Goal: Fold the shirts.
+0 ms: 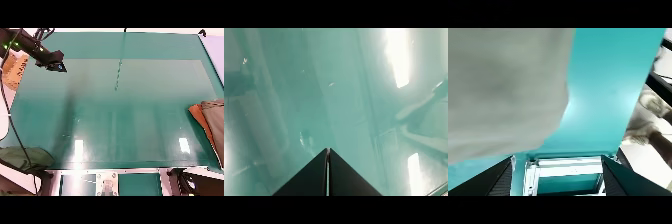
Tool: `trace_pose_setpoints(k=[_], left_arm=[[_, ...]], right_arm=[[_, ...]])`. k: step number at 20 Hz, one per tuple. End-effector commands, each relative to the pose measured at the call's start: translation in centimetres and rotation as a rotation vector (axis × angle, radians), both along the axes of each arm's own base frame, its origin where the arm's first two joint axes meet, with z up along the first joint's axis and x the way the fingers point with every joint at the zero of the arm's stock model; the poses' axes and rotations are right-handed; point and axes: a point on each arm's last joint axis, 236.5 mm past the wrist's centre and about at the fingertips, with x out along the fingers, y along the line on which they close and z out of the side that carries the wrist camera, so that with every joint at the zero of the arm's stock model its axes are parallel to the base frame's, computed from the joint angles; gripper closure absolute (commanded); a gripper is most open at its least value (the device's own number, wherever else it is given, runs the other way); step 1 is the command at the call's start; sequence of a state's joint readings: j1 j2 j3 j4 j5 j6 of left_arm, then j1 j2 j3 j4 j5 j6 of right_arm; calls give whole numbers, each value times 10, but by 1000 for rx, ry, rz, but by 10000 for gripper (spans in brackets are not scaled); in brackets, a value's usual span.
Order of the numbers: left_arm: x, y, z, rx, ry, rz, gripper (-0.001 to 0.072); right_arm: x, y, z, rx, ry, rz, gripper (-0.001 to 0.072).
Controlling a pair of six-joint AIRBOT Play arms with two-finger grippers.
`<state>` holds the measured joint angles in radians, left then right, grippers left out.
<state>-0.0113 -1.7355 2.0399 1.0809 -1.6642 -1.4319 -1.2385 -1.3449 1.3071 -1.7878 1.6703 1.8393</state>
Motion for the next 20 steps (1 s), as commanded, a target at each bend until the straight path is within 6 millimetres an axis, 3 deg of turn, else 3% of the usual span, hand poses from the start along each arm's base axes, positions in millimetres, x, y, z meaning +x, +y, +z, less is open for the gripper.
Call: trace_pose_setpoints(k=[1,2,3,4,6,8,11,15,17,20], left_arm=[[7,-9,7,-44,-34,3,678],[5,-17,14,-81,-39,-7,679],[3,-21,22,-103,-48,-14,678],[0,-22,30,-107,-65,-17,679],[-9,-14,45,-63,-96,-4,679],[-28,-3,52,-19,-98,34,679],[-85,1,38,-5,-35,56,679],[-168,5,-18,-13,57,153,679],[-203,7,-44,-8,111,181,679],[-224,15,-64,35,164,195,678]], right_arm=[[54,-1,-4,-13,-109,78,132],[90,-1,2,-40,-190,141,295],[128,5,9,-55,-270,220,569],[166,16,17,-65,-346,304,688],[230,55,29,-60,-462,481,696],[272,111,33,-10,-528,668,696],[282,192,18,51,-544,882,697],[257,289,-13,113,-617,1074,697],[250,315,-20,106,-645,1146,696],[254,334,-19,103,-672,1210,695]])
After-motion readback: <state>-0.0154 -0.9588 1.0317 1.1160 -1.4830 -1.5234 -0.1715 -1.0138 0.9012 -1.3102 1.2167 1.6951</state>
